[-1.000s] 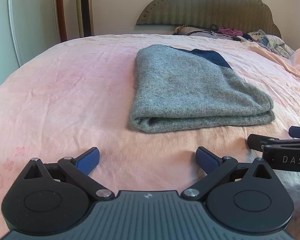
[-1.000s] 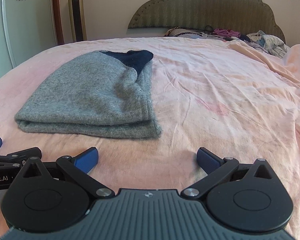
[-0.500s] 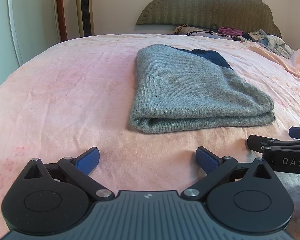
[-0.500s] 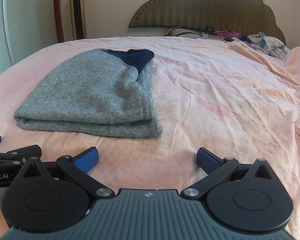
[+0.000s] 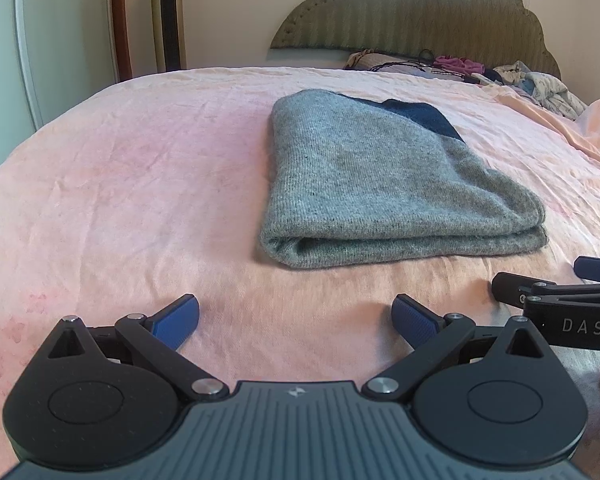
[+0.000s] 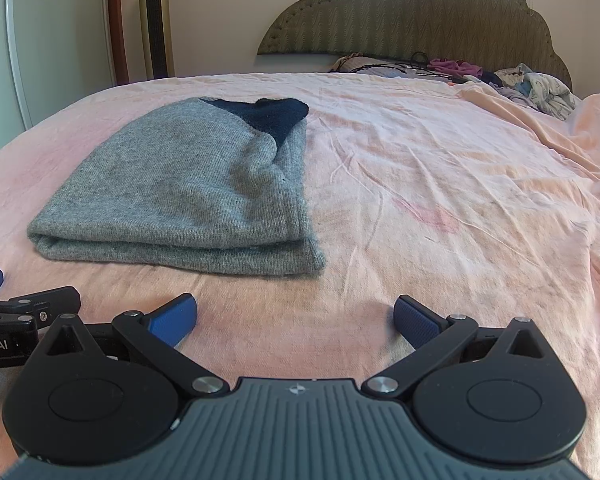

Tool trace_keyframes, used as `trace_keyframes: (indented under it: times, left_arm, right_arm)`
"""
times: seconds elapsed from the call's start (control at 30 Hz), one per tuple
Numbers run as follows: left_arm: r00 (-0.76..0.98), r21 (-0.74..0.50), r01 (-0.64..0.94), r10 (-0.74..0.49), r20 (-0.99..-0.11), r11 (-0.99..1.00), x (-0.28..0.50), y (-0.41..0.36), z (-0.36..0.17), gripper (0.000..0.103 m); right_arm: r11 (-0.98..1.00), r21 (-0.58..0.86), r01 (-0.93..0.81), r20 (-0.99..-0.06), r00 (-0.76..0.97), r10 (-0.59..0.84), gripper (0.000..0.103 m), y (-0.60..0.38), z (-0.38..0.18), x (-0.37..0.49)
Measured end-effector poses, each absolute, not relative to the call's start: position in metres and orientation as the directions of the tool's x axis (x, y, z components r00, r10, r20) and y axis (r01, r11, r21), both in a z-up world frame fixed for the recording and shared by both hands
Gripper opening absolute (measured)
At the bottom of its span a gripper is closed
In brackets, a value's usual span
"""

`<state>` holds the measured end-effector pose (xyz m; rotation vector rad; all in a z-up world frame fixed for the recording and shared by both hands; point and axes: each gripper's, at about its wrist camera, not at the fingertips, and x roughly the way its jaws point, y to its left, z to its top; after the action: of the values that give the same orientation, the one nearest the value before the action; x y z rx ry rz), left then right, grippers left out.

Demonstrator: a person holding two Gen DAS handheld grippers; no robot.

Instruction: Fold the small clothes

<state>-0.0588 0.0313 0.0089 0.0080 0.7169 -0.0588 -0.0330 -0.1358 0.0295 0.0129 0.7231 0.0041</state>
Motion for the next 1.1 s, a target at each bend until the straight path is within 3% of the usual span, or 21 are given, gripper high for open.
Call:
trace_keyframes:
  times: [1.1]
  left_arm:
    - [0.727,0.002,0.018,-0.011,-0.686,1.000,-0.0522,0.0245,0.0106,0.103]
  right_arm:
    - [1.000,0.014,0.001,-0.662,0.750,0.008,0.103,-0.1356,0.0295,-0.0329]
